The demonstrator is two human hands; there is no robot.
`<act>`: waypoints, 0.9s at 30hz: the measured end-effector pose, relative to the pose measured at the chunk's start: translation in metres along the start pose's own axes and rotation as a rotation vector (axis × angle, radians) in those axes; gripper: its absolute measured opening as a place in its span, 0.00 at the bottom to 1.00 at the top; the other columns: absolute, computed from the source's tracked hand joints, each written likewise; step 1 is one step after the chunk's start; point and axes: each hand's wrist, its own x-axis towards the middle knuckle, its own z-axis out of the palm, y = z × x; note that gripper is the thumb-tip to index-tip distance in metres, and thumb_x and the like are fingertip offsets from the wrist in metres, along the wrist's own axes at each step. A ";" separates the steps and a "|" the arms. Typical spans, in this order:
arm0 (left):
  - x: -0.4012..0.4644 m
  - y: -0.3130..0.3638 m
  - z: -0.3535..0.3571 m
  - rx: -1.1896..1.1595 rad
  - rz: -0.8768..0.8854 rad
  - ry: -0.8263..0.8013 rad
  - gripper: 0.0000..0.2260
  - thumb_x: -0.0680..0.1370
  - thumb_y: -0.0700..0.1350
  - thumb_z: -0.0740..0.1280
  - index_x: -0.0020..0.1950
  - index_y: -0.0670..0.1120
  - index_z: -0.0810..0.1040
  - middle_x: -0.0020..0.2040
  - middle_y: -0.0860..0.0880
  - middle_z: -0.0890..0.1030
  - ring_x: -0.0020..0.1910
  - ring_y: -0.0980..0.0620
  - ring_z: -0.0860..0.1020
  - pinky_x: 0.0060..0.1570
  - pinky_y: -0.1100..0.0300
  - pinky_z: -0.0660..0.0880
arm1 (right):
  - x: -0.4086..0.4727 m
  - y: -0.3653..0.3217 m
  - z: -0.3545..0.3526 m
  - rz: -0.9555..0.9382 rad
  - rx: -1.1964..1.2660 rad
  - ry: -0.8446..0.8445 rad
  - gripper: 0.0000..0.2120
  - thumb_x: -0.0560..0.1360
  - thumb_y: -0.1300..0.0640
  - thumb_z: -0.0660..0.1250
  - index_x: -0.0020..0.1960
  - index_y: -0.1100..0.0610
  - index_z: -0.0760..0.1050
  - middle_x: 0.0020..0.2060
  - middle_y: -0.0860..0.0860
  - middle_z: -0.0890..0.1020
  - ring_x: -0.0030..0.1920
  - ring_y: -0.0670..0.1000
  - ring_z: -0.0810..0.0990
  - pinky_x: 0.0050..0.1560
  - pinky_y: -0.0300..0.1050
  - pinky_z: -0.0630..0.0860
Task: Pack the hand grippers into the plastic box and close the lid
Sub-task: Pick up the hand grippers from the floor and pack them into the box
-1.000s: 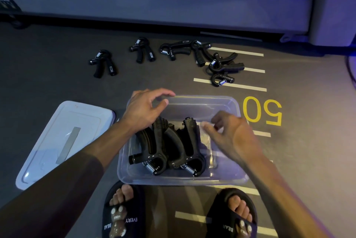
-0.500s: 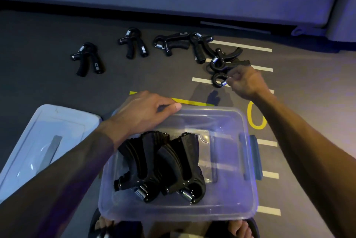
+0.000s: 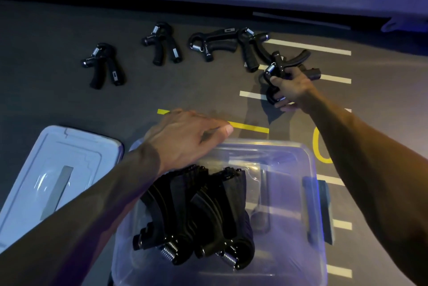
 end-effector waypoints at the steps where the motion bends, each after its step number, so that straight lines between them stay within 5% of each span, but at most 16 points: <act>1: 0.000 0.001 -0.001 -0.003 -0.003 -0.010 0.27 0.80 0.69 0.43 0.68 0.65 0.74 0.62 0.60 0.82 0.59 0.52 0.78 0.59 0.54 0.72 | 0.000 -0.001 0.000 0.006 0.008 0.014 0.21 0.79 0.44 0.66 0.69 0.49 0.66 0.47 0.59 0.84 0.32 0.54 0.84 0.29 0.41 0.77; 8: -0.002 0.002 -0.001 -0.009 0.022 -0.004 0.24 0.82 0.67 0.45 0.67 0.63 0.75 0.62 0.62 0.81 0.59 0.53 0.78 0.60 0.50 0.74 | -0.024 0.006 -0.001 -0.147 0.159 0.127 0.03 0.79 0.53 0.67 0.48 0.52 0.76 0.45 0.64 0.85 0.29 0.51 0.83 0.25 0.40 0.79; 13: -0.006 0.005 -0.005 -0.073 0.014 0.093 0.22 0.82 0.63 0.52 0.66 0.57 0.78 0.60 0.57 0.83 0.59 0.51 0.79 0.60 0.50 0.74 | -0.094 -0.014 -0.013 -0.398 0.326 0.116 0.07 0.79 0.56 0.68 0.53 0.60 0.79 0.39 0.56 0.81 0.27 0.50 0.81 0.30 0.44 0.78; 19: -0.021 0.026 -0.013 -0.582 -0.070 0.367 0.18 0.84 0.56 0.56 0.56 0.51 0.83 0.47 0.59 0.86 0.48 0.60 0.83 0.54 0.52 0.79 | -0.199 -0.009 -0.012 -0.703 0.321 -0.093 0.05 0.78 0.60 0.70 0.52 0.53 0.77 0.36 0.56 0.81 0.31 0.54 0.79 0.32 0.43 0.78; 23: -0.031 0.051 -0.022 -0.917 -0.077 0.300 0.12 0.86 0.42 0.56 0.49 0.49 0.78 0.37 0.62 0.82 0.39 0.65 0.79 0.45 0.62 0.77 | -0.240 0.014 0.001 -0.799 0.267 -0.246 0.06 0.80 0.61 0.68 0.55 0.54 0.76 0.36 0.59 0.81 0.35 0.49 0.78 0.36 0.41 0.76; 27: -0.046 0.060 -0.019 -1.011 -0.004 0.184 0.31 0.80 0.61 0.60 0.55 0.29 0.72 0.47 0.44 0.74 0.49 0.49 0.73 0.54 0.42 0.73 | -0.255 0.038 0.011 -0.841 0.061 -0.309 0.08 0.80 0.52 0.65 0.58 0.49 0.73 0.36 0.48 0.82 0.36 0.52 0.83 0.42 0.46 0.77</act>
